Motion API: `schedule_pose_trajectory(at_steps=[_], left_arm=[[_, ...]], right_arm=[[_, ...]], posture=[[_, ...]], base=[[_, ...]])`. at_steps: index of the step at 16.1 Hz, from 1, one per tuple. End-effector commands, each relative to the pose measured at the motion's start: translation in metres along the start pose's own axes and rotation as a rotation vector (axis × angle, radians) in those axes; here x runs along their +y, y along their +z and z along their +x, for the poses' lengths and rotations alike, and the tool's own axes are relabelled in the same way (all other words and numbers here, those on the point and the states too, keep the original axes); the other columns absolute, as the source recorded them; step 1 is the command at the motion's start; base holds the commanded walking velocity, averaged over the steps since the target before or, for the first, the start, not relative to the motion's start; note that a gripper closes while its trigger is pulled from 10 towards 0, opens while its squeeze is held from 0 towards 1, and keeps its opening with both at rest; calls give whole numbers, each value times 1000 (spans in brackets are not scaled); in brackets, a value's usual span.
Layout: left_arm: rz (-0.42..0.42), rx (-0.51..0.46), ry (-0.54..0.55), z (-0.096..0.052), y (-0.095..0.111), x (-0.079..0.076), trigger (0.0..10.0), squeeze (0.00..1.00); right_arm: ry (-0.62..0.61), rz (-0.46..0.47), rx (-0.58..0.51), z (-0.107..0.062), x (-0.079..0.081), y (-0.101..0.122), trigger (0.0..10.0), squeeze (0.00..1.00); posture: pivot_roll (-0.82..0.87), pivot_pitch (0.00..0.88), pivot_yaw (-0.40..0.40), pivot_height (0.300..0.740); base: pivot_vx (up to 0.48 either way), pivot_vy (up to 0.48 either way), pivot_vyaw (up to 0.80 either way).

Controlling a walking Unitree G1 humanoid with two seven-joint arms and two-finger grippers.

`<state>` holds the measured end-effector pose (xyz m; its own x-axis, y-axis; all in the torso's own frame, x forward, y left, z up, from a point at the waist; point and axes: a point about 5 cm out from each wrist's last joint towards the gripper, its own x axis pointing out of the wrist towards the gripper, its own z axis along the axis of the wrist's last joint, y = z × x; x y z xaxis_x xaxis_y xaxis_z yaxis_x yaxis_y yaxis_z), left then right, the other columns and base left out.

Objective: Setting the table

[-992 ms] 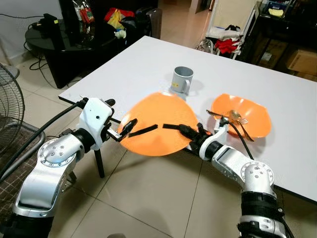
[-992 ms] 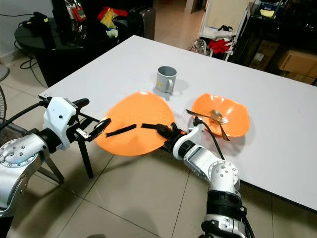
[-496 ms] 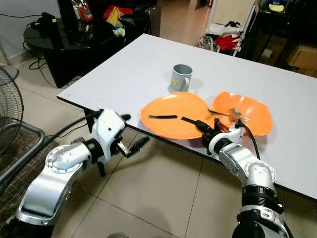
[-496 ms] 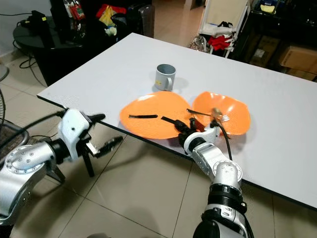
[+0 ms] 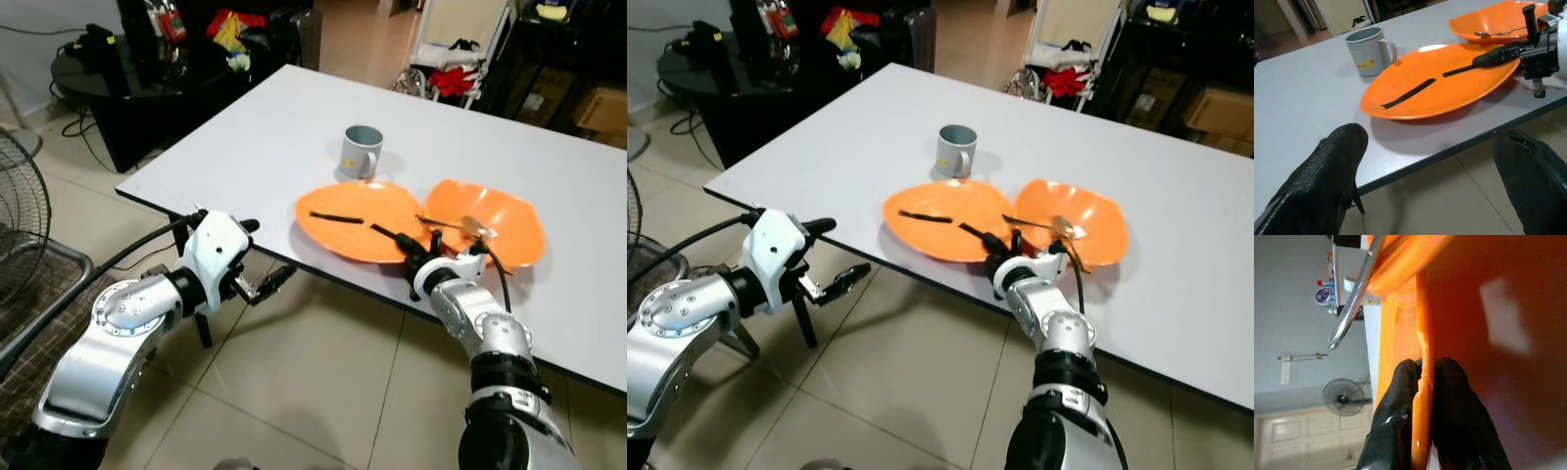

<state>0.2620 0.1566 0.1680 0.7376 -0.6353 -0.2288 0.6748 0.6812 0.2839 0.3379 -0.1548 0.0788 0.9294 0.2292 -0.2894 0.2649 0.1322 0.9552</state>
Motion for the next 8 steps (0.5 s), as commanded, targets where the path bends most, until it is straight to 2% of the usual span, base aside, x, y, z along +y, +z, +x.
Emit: schedule_pose_trajectory(at_steps=[1, 4, 5, 6, 7, 8], left_arm=[[14, -5, 17, 1, 1, 3, 10000, 0], [18, -4, 24, 2, 1, 4, 10000, 0], [20, -2, 28, 2, 1, 4, 10000, 0], [21, -2, 29, 1, 1, 4, 10000, 0], [23, -1, 34, 1, 1, 5, 10000, 0], [23, -1, 36, 1, 0, 5, 10000, 0]], right_arm=[[10, -61, -43, 3, 3, 6, 10000, 0], [-31, -117, -45, 8, -3, 1, 10000, 0], [-20, -126, -42, 12, -2, -3, 10000, 82], [-18, -128, -43, 13, -2, -4, 10000, 761], [-10, -129, -46, 14, 0, -5, 10000, 1000], [-2, -134, -48, 15, 2, -5, 10000, 1000]], posture=[[104, 0, -22, 740], [104, 0, -22, 740], [108, 0, -23, 740], [110, 0, -26, 740], [112, 0, -30, 740], [113, 0, -33, 740]], base=[[0, 0, 0], [0, 0, 0], [0, 0, 0], [0, 0, 0], [0, 0, 0], [0, 0, 0]])
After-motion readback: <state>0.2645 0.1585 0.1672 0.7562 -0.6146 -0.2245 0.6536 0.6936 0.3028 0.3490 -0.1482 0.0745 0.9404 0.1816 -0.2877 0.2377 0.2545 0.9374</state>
